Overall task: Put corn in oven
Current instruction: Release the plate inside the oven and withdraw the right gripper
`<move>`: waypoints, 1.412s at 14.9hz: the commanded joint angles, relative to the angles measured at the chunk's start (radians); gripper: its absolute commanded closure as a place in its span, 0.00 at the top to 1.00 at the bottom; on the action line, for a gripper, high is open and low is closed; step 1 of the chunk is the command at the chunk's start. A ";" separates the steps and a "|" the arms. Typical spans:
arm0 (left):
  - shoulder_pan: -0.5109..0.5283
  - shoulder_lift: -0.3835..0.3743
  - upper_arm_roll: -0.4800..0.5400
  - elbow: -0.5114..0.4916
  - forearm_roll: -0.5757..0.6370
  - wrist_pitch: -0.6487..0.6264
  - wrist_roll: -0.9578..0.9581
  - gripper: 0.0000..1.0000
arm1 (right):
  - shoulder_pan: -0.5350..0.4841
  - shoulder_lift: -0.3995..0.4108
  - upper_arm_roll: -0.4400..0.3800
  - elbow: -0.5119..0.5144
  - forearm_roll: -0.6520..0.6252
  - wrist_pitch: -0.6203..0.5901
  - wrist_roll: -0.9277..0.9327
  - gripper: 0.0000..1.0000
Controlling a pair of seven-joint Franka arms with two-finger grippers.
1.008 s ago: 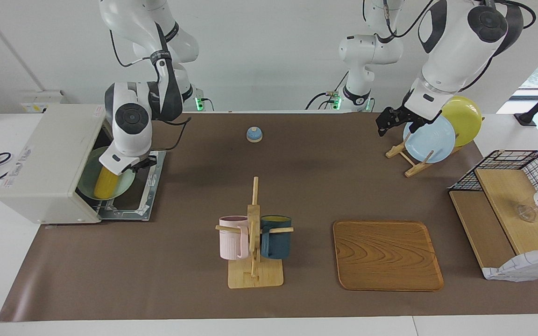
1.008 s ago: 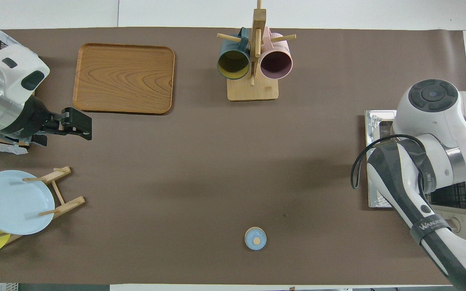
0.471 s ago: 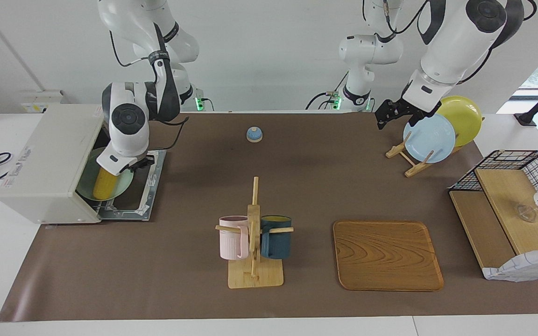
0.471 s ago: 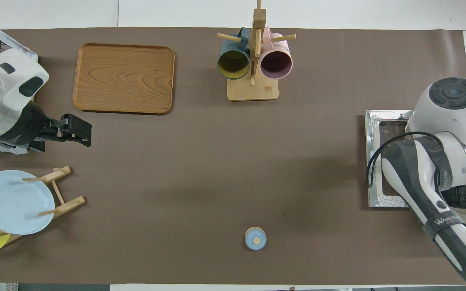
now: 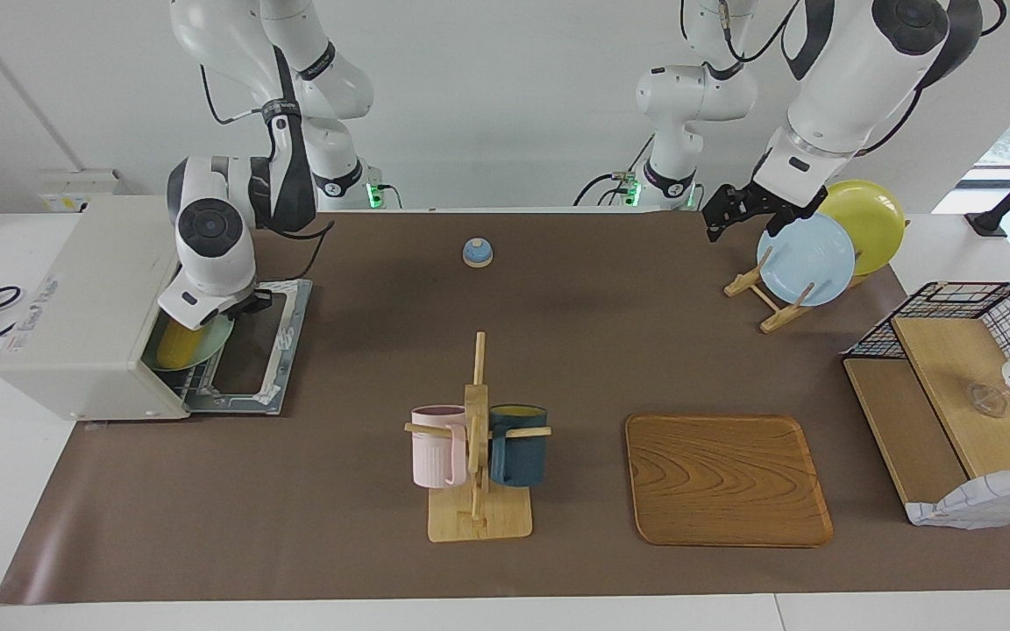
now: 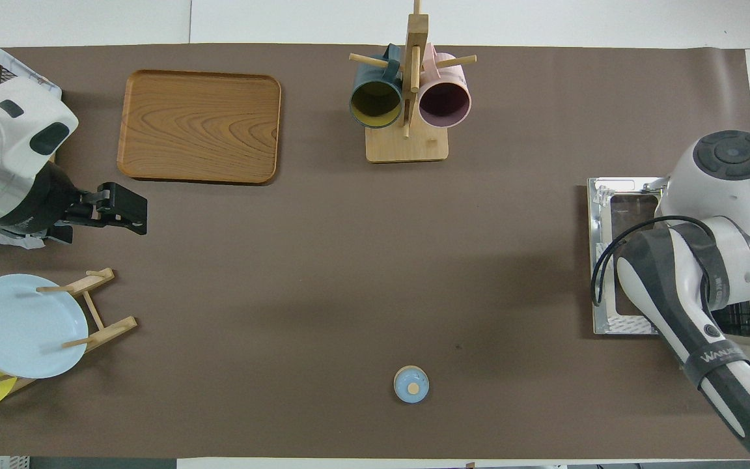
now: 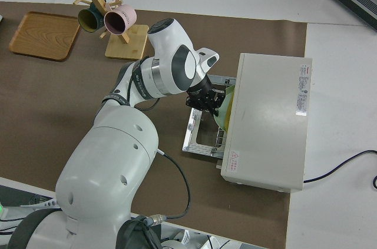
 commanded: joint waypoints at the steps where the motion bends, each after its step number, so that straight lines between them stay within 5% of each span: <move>1: -0.007 -0.009 0.000 -0.001 0.021 0.011 0.010 1.00 | -0.027 -0.026 0.015 -0.041 0.012 0.036 -0.011 0.04; 9: 0.004 -0.008 -0.006 0.001 0.021 0.009 0.008 1.00 | 0.009 -0.014 0.020 0.037 0.035 -0.044 -0.020 0.08; 12: 0.004 -0.008 -0.008 0.001 0.021 0.011 0.007 1.00 | 0.006 -0.018 0.020 0.040 0.041 -0.055 -0.060 0.30; 14: 0.003 -0.008 -0.008 0.001 0.021 0.014 0.005 1.00 | 0.010 -0.021 0.021 0.058 0.043 -0.069 -0.075 0.33; 16: 0.003 -0.009 -0.006 -0.001 0.021 0.014 0.001 1.00 | 0.030 -0.015 0.038 0.086 0.072 -0.081 -0.069 0.27; 18: 0.003 -0.011 -0.006 -0.004 0.020 0.014 0.004 1.00 | 0.058 -0.009 0.040 0.091 0.124 -0.032 -0.013 0.00; 21: 0.003 -0.023 -0.003 -0.007 0.020 0.014 0.007 1.00 | 0.162 0.008 0.040 0.014 0.130 0.139 0.119 0.00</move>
